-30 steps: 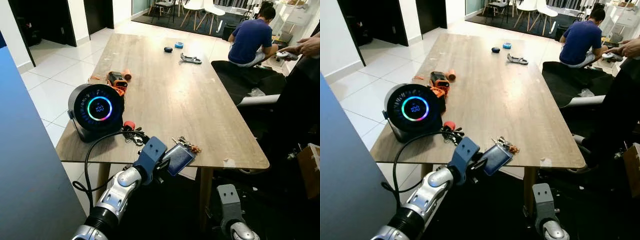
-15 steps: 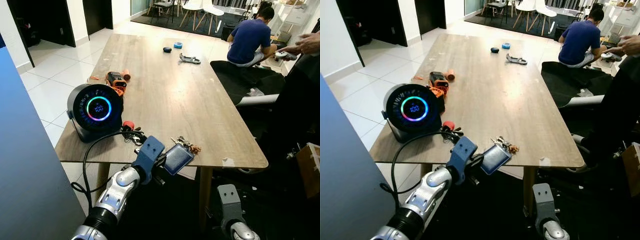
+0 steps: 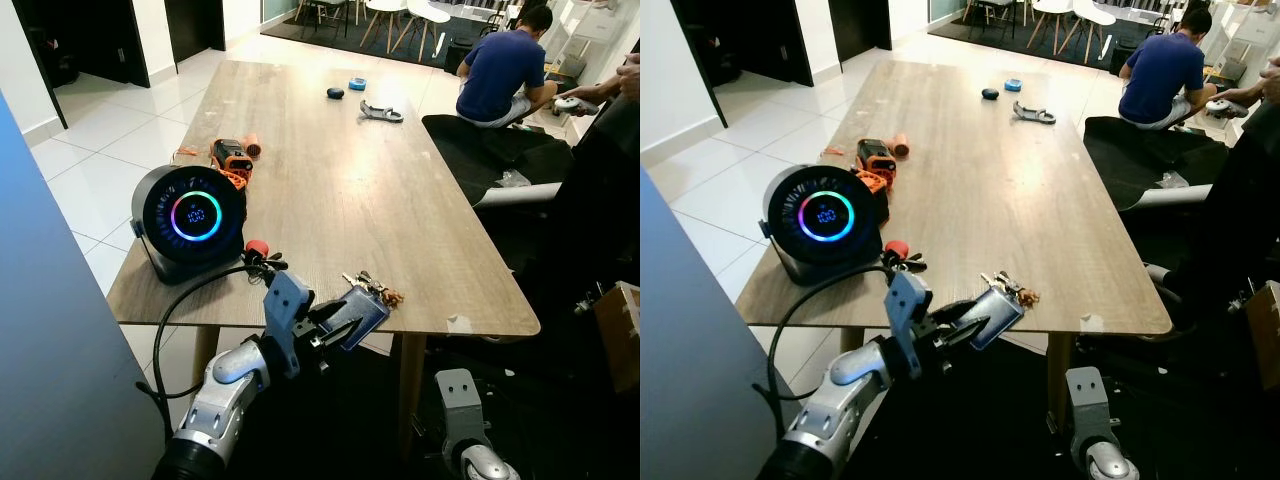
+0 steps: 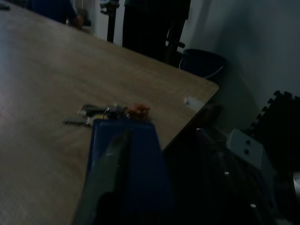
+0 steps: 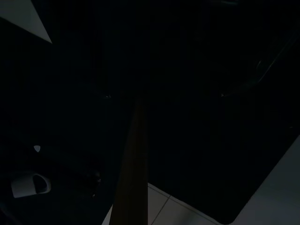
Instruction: Hang keys on a hook
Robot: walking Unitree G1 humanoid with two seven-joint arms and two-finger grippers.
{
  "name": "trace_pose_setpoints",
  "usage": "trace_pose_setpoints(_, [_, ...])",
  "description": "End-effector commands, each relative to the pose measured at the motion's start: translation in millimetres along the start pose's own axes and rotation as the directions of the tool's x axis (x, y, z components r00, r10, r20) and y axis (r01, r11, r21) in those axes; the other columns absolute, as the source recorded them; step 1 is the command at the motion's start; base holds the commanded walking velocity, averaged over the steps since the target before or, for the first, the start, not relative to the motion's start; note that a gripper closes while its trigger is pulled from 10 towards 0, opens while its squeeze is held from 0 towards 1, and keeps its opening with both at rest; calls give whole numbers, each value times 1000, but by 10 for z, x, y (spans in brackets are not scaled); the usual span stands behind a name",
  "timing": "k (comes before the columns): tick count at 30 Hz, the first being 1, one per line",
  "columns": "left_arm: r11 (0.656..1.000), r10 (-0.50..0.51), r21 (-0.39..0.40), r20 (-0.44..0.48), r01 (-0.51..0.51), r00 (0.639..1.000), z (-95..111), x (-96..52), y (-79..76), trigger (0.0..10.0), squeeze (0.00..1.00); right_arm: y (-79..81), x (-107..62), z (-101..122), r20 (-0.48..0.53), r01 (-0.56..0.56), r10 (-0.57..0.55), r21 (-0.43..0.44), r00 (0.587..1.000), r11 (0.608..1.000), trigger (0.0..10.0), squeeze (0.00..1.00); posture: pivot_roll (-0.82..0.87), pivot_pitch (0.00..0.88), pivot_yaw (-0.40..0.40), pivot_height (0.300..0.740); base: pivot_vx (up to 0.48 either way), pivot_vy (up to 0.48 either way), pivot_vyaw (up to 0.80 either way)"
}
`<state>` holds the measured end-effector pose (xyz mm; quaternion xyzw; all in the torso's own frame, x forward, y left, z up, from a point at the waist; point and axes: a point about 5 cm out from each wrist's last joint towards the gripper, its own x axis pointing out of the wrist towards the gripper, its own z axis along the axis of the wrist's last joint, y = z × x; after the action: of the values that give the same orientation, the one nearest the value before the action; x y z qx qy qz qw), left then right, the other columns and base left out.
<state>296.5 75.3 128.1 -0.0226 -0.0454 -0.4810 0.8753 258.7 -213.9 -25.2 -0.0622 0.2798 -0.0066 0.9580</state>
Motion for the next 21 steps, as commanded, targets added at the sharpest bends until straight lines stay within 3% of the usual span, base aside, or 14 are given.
trace_pose_setpoints(1, [1000, 10, -29, -21, -11, 1000, -39, -77, 8, 10000, 1000, -23, -34, -105, -39, 13, -13, 13, 999, 1000, 10000, 0, 84, 130, -66, 740, 0, 0, 0])
trace_pose_setpoints(6, [990, 102, -82, -133, -113, 986, -172, -194, 68, 10000, 1000, -16, -34, -108, -39, 13, -13, 15, 999, 1000, 10000, 0, 81, 125, -63, 740, 0, 0, 0])
trace_pose_setpoints(7, [984, 116, -108, -192, -139, 974, -241, -240, 76, 10000, 1000, -16, -35, -110, -39, 14, -13, 16, 999, 1000, 10000, 0, 82, 122, -64, 740, 0, 0, 0])
trace_pose_setpoints(8, [973, 134, -151, -238, -173, 962, -299, -293, 88, 10000, 855, -16, -36, -111, -39, 14, -13, 17, 999, 1000, 10000, 0, 82, 122, -64, 740, 0, 0, 0])
trace_pose_setpoints(10, [964, 143, -181, -265, -195, 954, -333, -330, 93, 10000, 855, -16, -36, -111, -39, 14, -13, 17, 999, 1000, 10000, 0, 82, 122, -64, 740, 0, 0, 0])
trace_pose_setpoints(11, [953, 137, -226, -267, -201, 954, -344, -371, 89, 10000, 349, -17, -37, -115, -40, 14, -14, 16, 999, 1000, 10000, 0, 84, 117, -67, 740, 0, 0, 0])
trace_pose_setpoints(13, [941, 127, -272, -263, -200, 956, -340, -412, 80, 10000, 325, -18, -39, -118, -41, 14, -13, 16, 999, 1000, 10000, 0, 85, 117, -69, 740, 0, 0, 0])
trace_pose_setpoints(15, [922, 78, -350, -246, -163, 966, -310, -480, 34, 10000, 24, -19, -40, -122, -42, 13, -13, 14, 999, 1000, 10000, 0, 87, 114, -70, 740, 0, 0, 0])
trace_pose_setpoints(17, [918, 63, -367, -239, -151, 969, -297, -498, 19, 10000, 24, -19, -40, -122, -42, 13, -12, 13, 999, 1000, 10000, 0, 87, 114, -70, 740, 0, 0, 0])
trace_pose_setpoints(21, [878, -29, -474, -187, -65, 982, -216, -554, -77, 10000, 0, -17, -42, -125, -43, 11, -10, 11, 999, 1000, 10000, 0, 88, 111, -71, 740, 0, 0, 0])
